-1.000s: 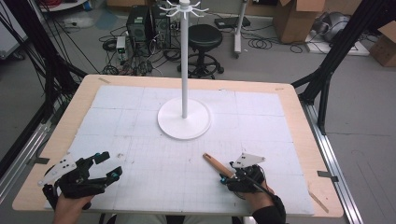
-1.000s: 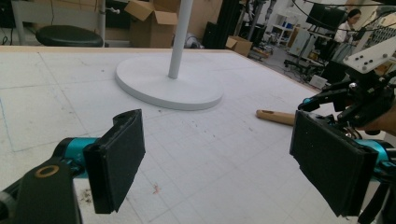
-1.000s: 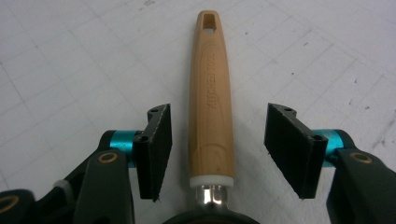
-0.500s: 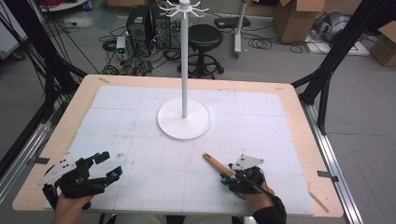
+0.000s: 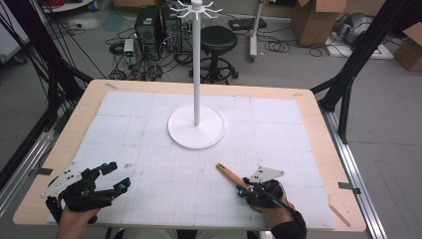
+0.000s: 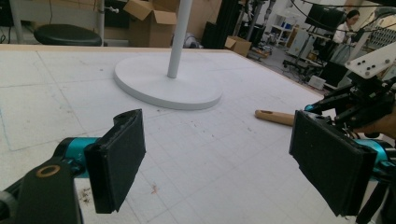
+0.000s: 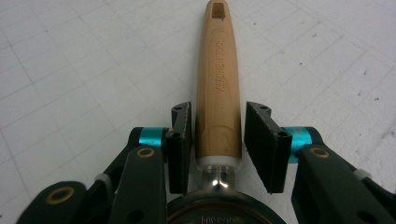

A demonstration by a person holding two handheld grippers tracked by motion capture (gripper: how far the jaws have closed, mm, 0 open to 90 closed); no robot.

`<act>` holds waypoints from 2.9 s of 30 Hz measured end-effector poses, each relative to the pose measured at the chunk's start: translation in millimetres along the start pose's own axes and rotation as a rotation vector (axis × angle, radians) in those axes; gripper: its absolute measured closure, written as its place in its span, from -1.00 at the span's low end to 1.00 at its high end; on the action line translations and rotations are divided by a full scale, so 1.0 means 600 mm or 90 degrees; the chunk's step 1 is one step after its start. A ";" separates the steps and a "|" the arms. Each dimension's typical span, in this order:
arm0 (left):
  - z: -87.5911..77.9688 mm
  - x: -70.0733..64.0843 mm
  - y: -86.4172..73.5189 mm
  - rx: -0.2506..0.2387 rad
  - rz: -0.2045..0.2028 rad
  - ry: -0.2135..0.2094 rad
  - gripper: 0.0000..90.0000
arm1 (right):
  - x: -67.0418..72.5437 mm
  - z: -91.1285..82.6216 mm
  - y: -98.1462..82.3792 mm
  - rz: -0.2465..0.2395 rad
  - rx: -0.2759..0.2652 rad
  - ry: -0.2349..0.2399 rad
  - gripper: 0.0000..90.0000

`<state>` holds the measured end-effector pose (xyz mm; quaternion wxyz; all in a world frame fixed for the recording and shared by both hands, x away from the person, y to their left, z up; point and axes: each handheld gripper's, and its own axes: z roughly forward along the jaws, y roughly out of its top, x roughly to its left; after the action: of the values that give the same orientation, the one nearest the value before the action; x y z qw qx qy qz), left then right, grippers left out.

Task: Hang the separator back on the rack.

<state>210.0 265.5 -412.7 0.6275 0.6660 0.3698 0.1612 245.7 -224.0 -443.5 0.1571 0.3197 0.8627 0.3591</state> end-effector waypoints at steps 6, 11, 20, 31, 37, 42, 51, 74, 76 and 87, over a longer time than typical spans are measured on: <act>0.000 0.001 0.000 0.000 0.001 0.000 -0.58 | 0.000 0.000 0.001 -0.009 -0.001 -0.008 0.47; 0.001 0.000 0.000 0.002 0.001 -0.001 -0.58 | -0.002 0.001 0.001 -0.008 0.001 -0.001 0.47; 0.001 0.000 0.000 0.002 0.001 -0.002 -0.58 | -0.007 0.002 0.001 0.014 0.002 0.010 0.48; 0.001 0.000 0.000 0.003 0.002 -0.001 -0.58 | -0.009 0.002 0.001 0.023 0.003 0.015 0.47; 0.002 -0.001 0.000 0.002 0.000 -0.002 -0.58 | -0.010 0.003 0.003 0.036 0.010 0.018 0.48; 0.003 0.000 0.000 0.003 0.001 -0.002 -0.58 | -0.013 0.003 0.004 0.044 0.014 0.023 0.50; 0.002 0.000 0.000 0.002 0.000 -0.001 -0.58 | -0.015 0.002 0.005 0.069 0.014 0.028 0.51; 0.003 0.001 0.000 0.004 0.000 0.002 -0.57 | -0.006 0.004 0.012 0.050 0.040 0.018 0.46; 0.003 0.001 0.000 0.004 0.000 0.002 -0.57 | 0.001 0.004 0.014 0.034 0.045 -0.001 0.46; 0.003 0.001 0.000 0.002 -0.002 0.001 -0.57 | 0.006 0.003 0.013 0.041 0.040 -0.013 0.49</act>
<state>211.6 264.3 -413.2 0.6264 0.6664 0.3714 0.1599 247.6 -216.7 -439.3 0.1438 0.3556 0.8612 0.3336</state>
